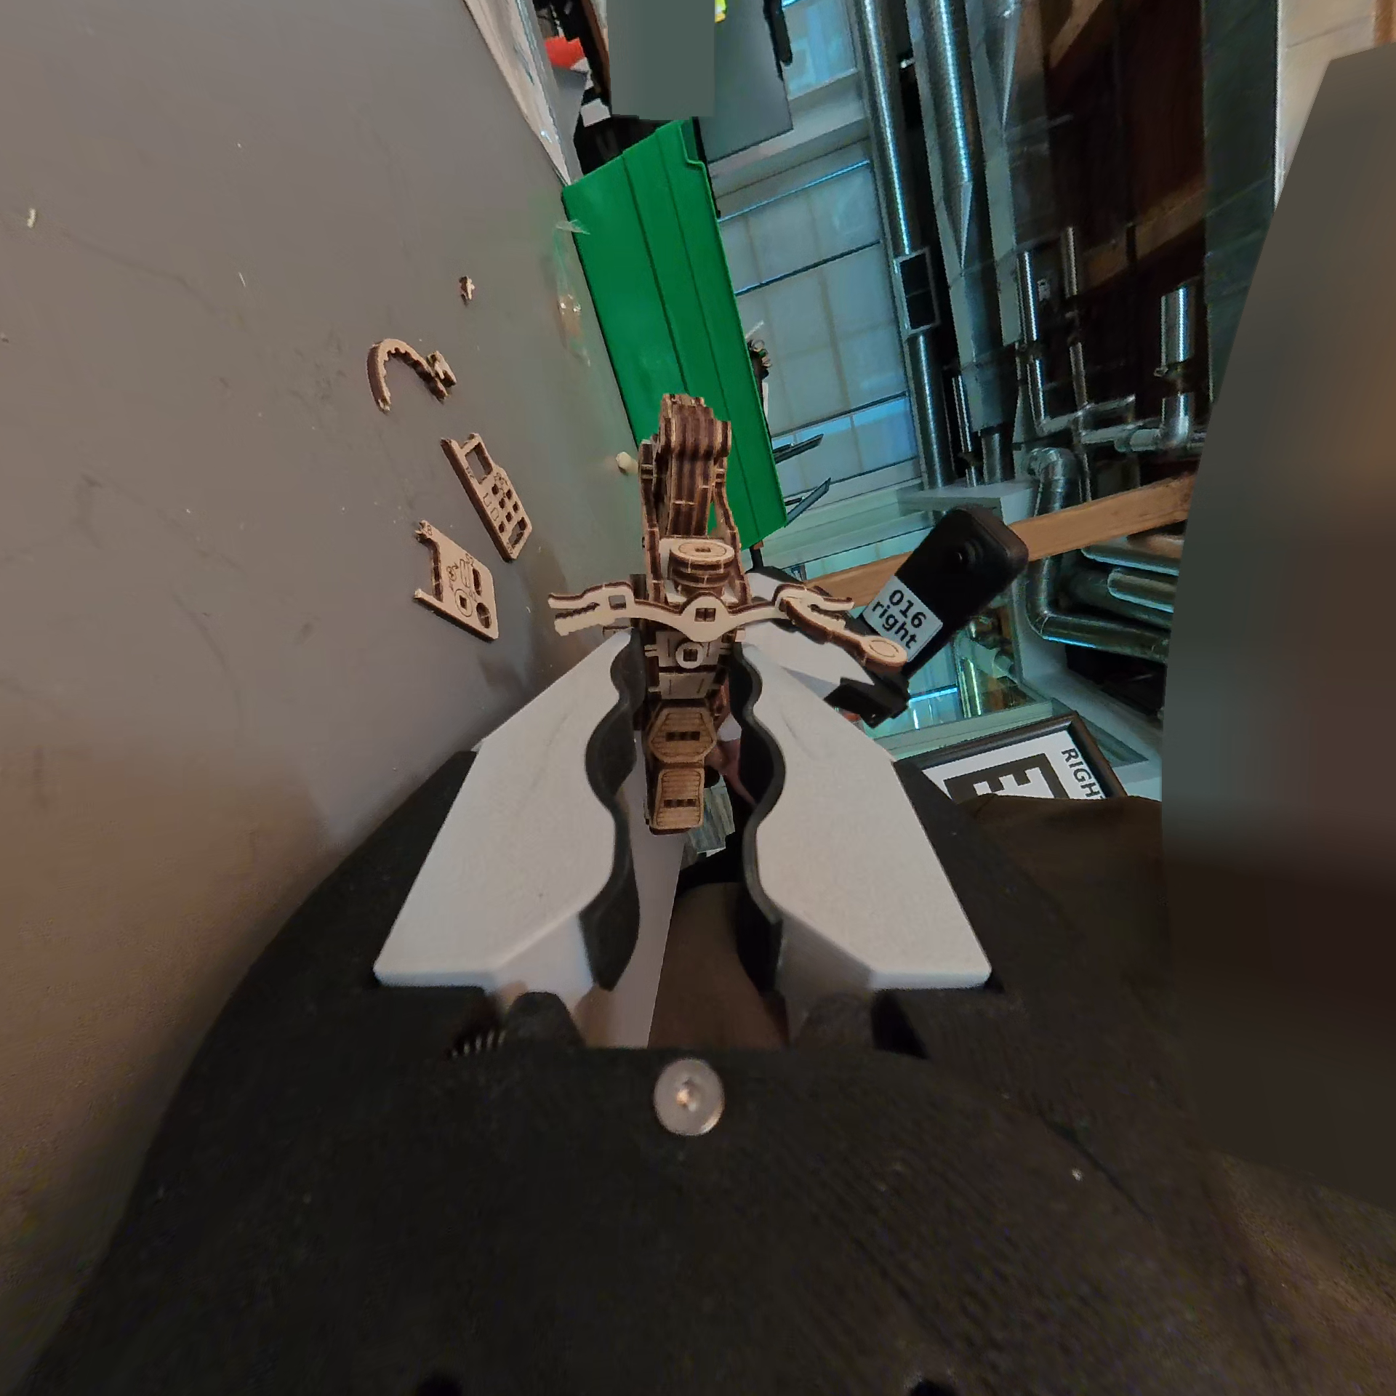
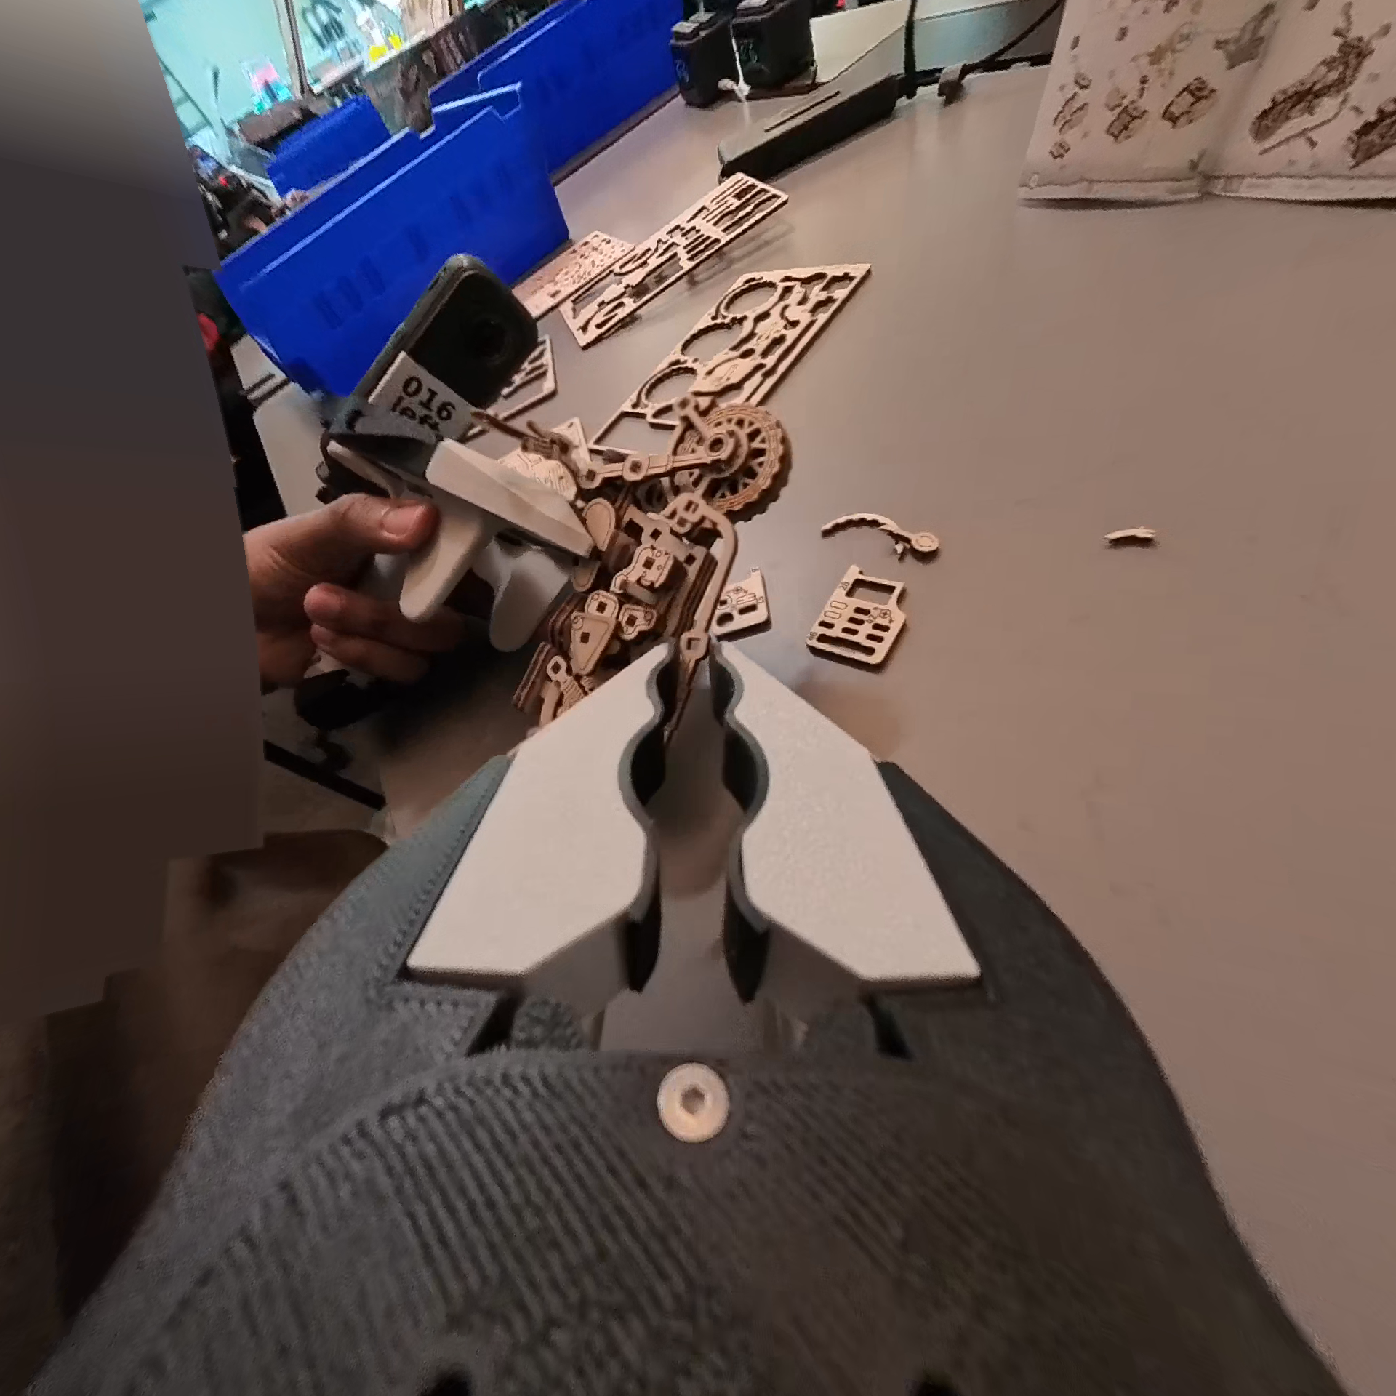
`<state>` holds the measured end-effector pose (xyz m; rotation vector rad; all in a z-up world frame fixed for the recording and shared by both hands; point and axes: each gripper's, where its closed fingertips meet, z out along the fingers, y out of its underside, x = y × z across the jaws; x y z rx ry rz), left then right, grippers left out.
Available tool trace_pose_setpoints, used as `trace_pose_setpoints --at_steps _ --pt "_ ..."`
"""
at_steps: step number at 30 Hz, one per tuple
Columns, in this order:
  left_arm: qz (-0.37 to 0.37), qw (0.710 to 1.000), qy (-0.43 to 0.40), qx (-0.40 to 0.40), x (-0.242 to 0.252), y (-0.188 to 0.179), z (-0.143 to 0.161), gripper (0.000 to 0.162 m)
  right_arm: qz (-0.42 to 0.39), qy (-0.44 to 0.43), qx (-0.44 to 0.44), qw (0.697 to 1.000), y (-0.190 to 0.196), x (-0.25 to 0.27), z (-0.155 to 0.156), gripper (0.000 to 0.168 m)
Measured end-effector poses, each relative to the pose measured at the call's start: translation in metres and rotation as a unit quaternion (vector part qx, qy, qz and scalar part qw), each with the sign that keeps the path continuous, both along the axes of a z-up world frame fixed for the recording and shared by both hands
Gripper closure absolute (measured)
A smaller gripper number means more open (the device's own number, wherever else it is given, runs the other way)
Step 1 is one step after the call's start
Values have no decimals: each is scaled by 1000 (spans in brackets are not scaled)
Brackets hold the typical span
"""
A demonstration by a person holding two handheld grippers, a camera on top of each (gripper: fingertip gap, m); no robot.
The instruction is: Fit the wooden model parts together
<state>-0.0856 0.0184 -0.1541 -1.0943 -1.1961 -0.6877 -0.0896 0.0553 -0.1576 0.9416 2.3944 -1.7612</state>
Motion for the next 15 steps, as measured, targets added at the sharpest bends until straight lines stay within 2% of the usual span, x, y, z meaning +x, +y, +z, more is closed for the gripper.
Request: trace_pose_setpoints --at_steps 1,12,15 --pt "0 1000 0 0 0 0 0 143 0 -7 -6 1000 0 0 0 162" --pt "0 1000 0 -2 0 0 0 143 15 -63 -4 998 -11 14 -9 162" --pt "0 1000 0 -2 0 0 -1 143 11 -52 4 999 -9 11 -9 162"
